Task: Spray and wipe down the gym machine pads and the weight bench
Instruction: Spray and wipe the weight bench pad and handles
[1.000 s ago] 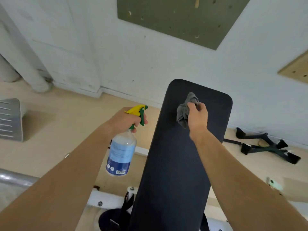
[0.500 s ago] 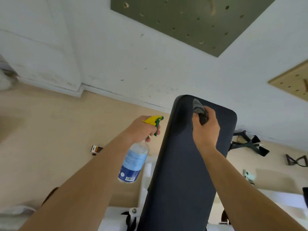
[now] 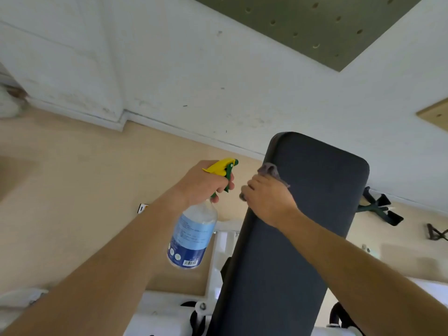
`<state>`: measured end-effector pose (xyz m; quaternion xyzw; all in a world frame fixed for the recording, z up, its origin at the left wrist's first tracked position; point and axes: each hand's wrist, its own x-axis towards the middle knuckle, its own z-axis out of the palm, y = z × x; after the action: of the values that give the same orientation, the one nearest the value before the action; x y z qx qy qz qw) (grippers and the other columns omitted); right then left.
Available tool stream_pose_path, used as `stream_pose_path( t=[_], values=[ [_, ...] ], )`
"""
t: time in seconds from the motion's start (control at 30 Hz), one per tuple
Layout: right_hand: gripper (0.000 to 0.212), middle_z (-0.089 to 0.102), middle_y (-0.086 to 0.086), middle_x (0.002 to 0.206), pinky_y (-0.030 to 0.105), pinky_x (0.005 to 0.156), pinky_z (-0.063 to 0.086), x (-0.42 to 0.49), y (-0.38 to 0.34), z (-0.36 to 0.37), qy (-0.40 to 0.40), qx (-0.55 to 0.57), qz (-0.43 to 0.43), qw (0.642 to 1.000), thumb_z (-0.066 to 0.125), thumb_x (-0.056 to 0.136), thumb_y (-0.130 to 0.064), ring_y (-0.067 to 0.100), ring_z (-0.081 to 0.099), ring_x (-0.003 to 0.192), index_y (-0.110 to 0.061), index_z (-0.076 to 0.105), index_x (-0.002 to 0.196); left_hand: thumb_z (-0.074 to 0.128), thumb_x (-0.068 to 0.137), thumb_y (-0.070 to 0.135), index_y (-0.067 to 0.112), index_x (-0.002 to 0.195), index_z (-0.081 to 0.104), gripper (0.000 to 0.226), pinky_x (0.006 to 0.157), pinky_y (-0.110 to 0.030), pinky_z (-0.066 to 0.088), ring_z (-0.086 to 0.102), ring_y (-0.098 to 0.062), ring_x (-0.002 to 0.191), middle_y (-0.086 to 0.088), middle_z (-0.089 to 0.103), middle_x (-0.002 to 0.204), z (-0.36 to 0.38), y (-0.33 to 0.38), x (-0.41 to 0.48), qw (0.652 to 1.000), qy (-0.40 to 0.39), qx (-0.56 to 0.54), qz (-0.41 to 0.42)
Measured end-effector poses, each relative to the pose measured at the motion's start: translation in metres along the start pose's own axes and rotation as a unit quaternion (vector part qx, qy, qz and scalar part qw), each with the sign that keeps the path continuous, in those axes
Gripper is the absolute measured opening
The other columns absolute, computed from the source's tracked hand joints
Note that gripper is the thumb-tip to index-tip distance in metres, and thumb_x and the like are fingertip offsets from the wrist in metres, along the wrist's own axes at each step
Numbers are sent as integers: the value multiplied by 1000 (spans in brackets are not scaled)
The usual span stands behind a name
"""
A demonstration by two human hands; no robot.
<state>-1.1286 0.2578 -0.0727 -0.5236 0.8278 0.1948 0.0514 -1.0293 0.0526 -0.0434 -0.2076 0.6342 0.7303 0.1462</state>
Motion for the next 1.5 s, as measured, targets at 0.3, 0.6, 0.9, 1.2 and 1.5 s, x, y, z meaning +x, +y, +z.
stream_pose_path(
  t=[0.3,0.6,0.9,1.2,1.5],
  values=[
    [47,68,-9,92,47,110,24,40,49,-43,-22,-130,12,991,27,93,-43,20,60,96,-35,73,95,53,62,8,6,88,71,31,51,-22,48,57,-15,68,-17,75,95,7,-13,-20,999,22,-1,-35],
    [21,56,8,81,42,70,45,-6,-26,-11,-69,-30,68,995,53,87,-16,30,50,86,-24,70,94,52,55,13,5,87,70,38,52,-27,48,60,-20,74,-19,74,93,23,-24,-39,995,67,-48,-57],
    [29,65,-6,110,49,113,24,-44,-37,3,-39,-27,-72,996,59,88,-21,25,55,114,-36,68,110,53,56,13,2,87,68,37,49,-26,46,54,-22,71,-26,69,92,59,-49,-82,994,67,-73,-44],
    [23,65,-3,95,36,97,40,-58,-56,39,53,51,-15,997,69,79,-11,24,54,106,-28,70,94,52,58,13,2,89,68,37,52,-30,46,55,-27,65,-19,73,87,82,-110,-94,991,100,-62,-60],
    [25,72,-10,99,35,87,48,-91,-27,7,267,222,97,933,62,88,-5,19,60,93,-24,75,98,49,59,10,6,85,69,32,50,-29,48,55,-20,62,-7,73,83,84,-133,-87,997,64,-18,-41]
  ],
)
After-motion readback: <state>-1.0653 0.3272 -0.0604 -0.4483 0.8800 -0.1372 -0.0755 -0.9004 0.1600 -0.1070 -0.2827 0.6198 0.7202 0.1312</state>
